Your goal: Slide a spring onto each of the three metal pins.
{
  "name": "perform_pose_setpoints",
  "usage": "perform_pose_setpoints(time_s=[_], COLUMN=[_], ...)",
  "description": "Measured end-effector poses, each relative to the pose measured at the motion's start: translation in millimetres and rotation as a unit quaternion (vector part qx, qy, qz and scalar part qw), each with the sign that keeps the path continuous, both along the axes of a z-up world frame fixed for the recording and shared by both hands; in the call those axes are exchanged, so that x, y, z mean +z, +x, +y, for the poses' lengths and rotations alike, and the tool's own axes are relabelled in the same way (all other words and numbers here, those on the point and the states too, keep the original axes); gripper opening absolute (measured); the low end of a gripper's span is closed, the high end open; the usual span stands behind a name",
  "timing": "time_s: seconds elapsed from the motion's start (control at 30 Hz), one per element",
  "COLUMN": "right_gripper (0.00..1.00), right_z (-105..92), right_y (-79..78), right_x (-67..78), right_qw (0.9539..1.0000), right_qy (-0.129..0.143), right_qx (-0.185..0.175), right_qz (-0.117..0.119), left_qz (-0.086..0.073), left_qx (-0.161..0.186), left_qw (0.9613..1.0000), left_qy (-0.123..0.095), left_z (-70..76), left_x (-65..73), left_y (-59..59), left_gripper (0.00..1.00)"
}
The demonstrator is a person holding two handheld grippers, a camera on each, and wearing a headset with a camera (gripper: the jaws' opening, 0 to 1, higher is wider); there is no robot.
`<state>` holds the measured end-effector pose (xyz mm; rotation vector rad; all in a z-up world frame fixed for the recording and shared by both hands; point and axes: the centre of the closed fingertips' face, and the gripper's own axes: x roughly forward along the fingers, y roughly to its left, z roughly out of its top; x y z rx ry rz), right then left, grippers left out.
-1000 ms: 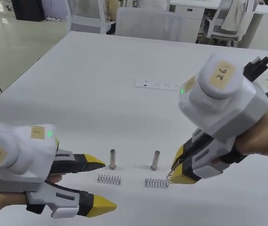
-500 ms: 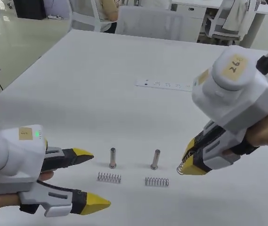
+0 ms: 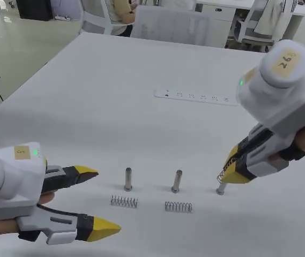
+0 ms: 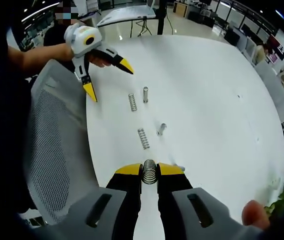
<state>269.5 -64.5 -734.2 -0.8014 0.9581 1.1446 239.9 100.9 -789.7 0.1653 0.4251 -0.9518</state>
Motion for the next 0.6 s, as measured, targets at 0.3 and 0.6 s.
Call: perform_pose_setpoints(time_s=[0.3, 0.6], right_gripper=[0.09, 0.09], right_z=[-17.1, -29.5], right_y=[23.1, 39.9], right_x=[0.7, -18.4], right_qw=[0.9996, 0.9984], right_qy=[-0.02, -0.051], right_qx=[-0.017, -0.022], right_qz=[-0.012, -0.011], left_qz=[0.001, 0.001], left_qx=[0.007, 0.01], left_qw=[1.0, 0.9999], left_qy=[0.006, 0.006], left_z=[5.4, 6.8], left_x=[-2.1, -2.1], left_y=[2.9, 2.0], left_gripper=[0.71, 0.71])
